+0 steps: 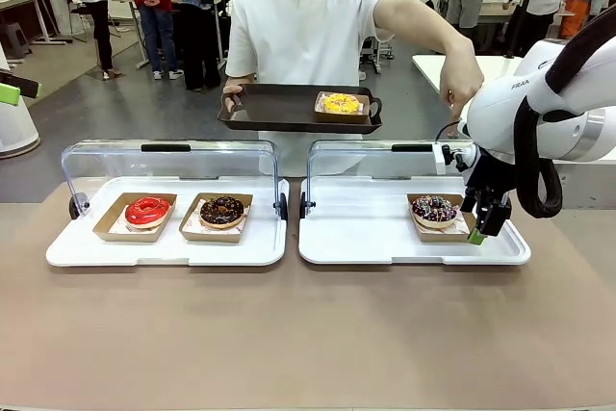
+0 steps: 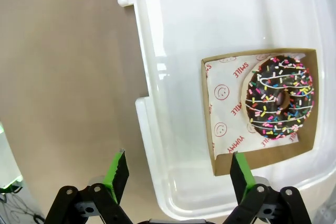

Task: Provide the desired donut to the person.
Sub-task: Pick up and lift the Paper togo box containing the Donut pointed at by the person.

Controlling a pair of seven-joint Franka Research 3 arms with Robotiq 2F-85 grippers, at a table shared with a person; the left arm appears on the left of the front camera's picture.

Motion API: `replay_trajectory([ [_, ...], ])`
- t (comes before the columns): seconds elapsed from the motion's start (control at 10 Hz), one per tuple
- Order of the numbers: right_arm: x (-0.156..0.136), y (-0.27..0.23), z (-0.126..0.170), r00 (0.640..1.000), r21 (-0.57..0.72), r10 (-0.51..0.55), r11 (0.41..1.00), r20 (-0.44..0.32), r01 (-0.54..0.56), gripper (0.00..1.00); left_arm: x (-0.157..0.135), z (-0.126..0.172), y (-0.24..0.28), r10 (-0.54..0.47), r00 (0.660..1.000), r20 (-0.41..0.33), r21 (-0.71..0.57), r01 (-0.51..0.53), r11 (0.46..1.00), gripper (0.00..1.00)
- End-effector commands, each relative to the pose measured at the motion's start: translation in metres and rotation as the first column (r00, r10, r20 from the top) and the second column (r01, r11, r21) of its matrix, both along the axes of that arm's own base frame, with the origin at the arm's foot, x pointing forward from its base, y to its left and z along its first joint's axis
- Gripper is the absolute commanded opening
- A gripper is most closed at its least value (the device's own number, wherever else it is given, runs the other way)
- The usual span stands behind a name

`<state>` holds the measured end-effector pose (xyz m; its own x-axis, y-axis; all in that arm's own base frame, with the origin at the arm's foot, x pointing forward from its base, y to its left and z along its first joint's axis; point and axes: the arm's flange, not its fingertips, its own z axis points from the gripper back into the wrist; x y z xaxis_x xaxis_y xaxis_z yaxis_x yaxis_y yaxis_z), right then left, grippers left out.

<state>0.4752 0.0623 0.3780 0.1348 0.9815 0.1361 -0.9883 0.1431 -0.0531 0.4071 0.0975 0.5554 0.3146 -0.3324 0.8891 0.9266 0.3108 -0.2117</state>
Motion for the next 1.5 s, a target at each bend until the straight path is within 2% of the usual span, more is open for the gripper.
replay_trajectory([
  [0.0, 0.001, -0.002, -0.006, 1.000, -0.025, 0.002, 1.000, 0.017, -0.001, 1.00, -0.001, 0.002, 0.000, 0.001, 1.000, -0.001, -0.010, -0.001, 1.000, 1.00],
  [0.8, 0.019, -0.010, -0.045, 0.998, -0.042, -0.011, 0.999, 0.064, 0.014, 1.00, -0.001, 0.002, 0.000, 0.001, 1.000, -0.001, -0.010, -0.001, 1.000, 1.00],
  [1.2, 0.031, -0.014, -0.061, 0.998, -0.049, -0.027, 0.998, 0.060, 0.030, 1.00, -0.001, 0.002, 0.000, 0.001, 1.000, -0.001, -0.010, -0.001, 1.000, 1.00],
  [1.3, 0.031, -0.015, -0.062, 0.998, -0.049, -0.017, 0.999, 0.065, 0.021, 0.93, -0.001, 0.002, 0.000, 0.001, 1.000, -0.001, -0.010, -0.001, 1.000, 1.00],
  [1.4, 0.031, -0.015, -0.062, 0.998, -0.048, -0.015, 0.999, 0.069, 0.018, 0.41, -0.001, 0.002, 0.000, 0.001, 1.000, -0.001, -0.010, -0.001, 1.000, 1.00],
])
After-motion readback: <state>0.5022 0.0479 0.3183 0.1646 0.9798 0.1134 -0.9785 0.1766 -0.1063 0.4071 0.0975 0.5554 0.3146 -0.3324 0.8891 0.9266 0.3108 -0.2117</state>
